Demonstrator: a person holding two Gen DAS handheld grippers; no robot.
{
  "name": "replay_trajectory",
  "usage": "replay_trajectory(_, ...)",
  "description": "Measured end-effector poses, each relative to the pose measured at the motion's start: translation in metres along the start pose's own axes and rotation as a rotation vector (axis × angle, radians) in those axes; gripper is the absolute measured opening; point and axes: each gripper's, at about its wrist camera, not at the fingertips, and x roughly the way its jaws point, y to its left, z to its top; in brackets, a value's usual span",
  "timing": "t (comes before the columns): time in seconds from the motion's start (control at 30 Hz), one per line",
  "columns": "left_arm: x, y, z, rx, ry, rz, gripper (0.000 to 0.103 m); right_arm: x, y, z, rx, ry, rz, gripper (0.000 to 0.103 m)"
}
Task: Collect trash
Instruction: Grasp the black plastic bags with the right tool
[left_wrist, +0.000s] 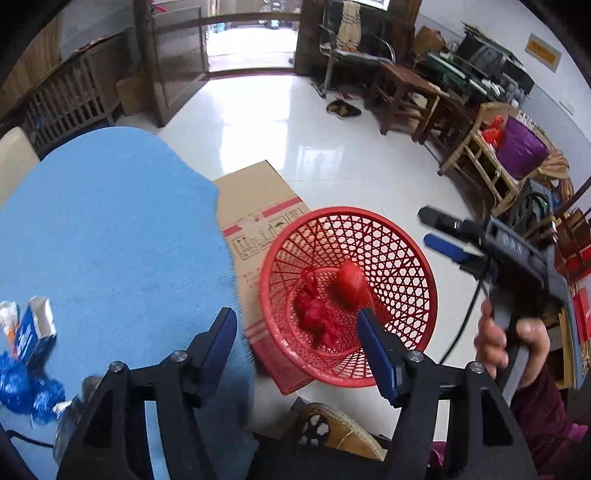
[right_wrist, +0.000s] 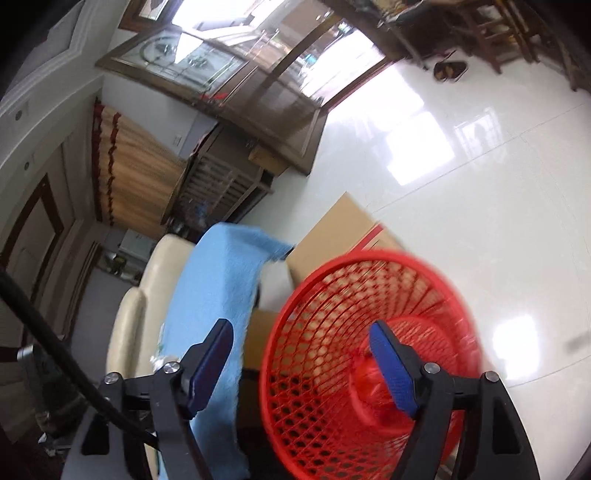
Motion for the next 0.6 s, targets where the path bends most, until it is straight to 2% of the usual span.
replay_trajectory(0.13,-0.029,0.015,-0.018,-0.011,-0.068,0.041,0.068,-0.003,-0.013,0.022,0.020,-0.077,-0.107,0.079)
replay_trajectory(0.27,-0.066,0.037,-0.038,-0.047,-0.143,0.102,0.068,0.021,-0.035,0.044,0.091,-0.045,-0.173,0.079)
replay_trajectory(0.37,-0.095,0.059,-0.053,-0.087,-0.203,0.184,0.071,0.045,-0.044,0.053,0.106,-0.004,-0.232,0.079)
replay_trajectory(0.47,-0.116,0.082,-0.069,-0.136,-0.237,0.240,0.072,0.062,-0.041,0.047,0.100,0.051,-0.221,0.079)
replay_trajectory(0.6,-0.131,0.118,-0.097,-0.234,-0.247,0.311,0.073,0.067,-0.020,0.023,0.001,0.096,-0.250,0.080)
